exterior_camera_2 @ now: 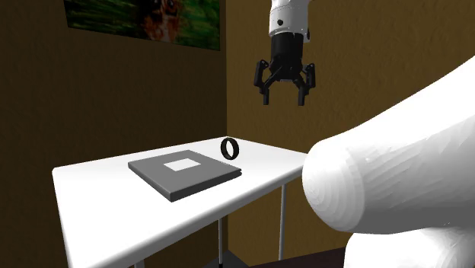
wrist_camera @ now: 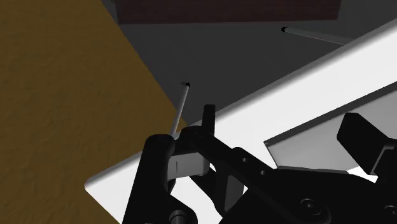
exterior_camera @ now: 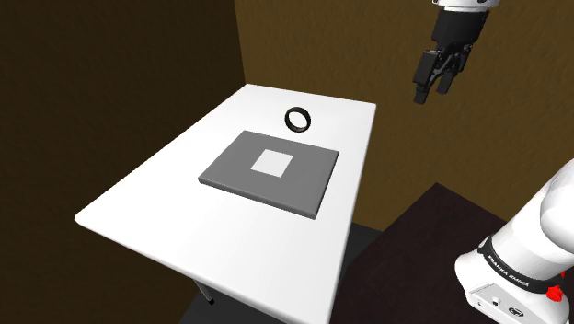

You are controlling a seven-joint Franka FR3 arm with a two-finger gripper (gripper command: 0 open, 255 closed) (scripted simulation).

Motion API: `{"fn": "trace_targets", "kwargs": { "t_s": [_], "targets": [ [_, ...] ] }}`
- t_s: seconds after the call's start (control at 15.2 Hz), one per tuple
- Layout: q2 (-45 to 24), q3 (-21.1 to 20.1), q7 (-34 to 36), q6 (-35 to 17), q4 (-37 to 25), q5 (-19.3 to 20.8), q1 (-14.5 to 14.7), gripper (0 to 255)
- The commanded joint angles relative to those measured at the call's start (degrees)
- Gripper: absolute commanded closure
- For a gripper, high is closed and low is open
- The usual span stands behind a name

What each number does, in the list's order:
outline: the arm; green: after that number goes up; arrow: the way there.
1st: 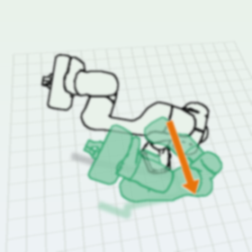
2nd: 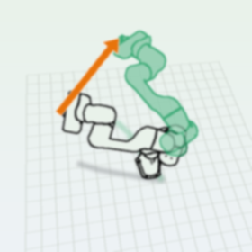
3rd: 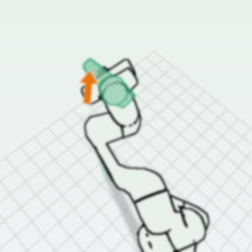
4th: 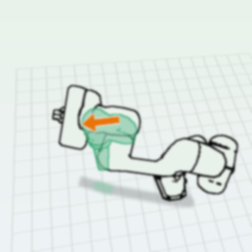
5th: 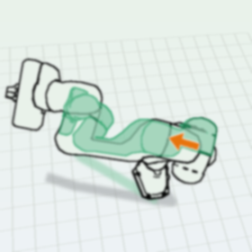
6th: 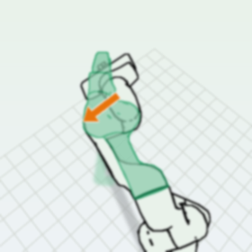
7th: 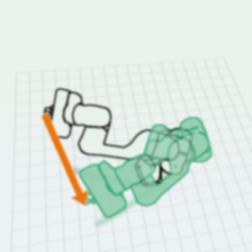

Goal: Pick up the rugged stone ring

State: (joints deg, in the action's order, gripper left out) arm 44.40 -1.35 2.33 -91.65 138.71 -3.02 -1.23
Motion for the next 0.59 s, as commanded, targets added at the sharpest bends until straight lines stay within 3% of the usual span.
{"fn": "trace_targets", "kwargs": {
  "t_s": [0.0, 0.53],
  "targets": [
    [0.0, 0.0, 0.0, 0.0, 0.0, 0.0, 0.0, 0],
    [-14.5, 0.8, -6.6, -15.8, -1.7, 1.4, 1.4, 0]
  ]
}}
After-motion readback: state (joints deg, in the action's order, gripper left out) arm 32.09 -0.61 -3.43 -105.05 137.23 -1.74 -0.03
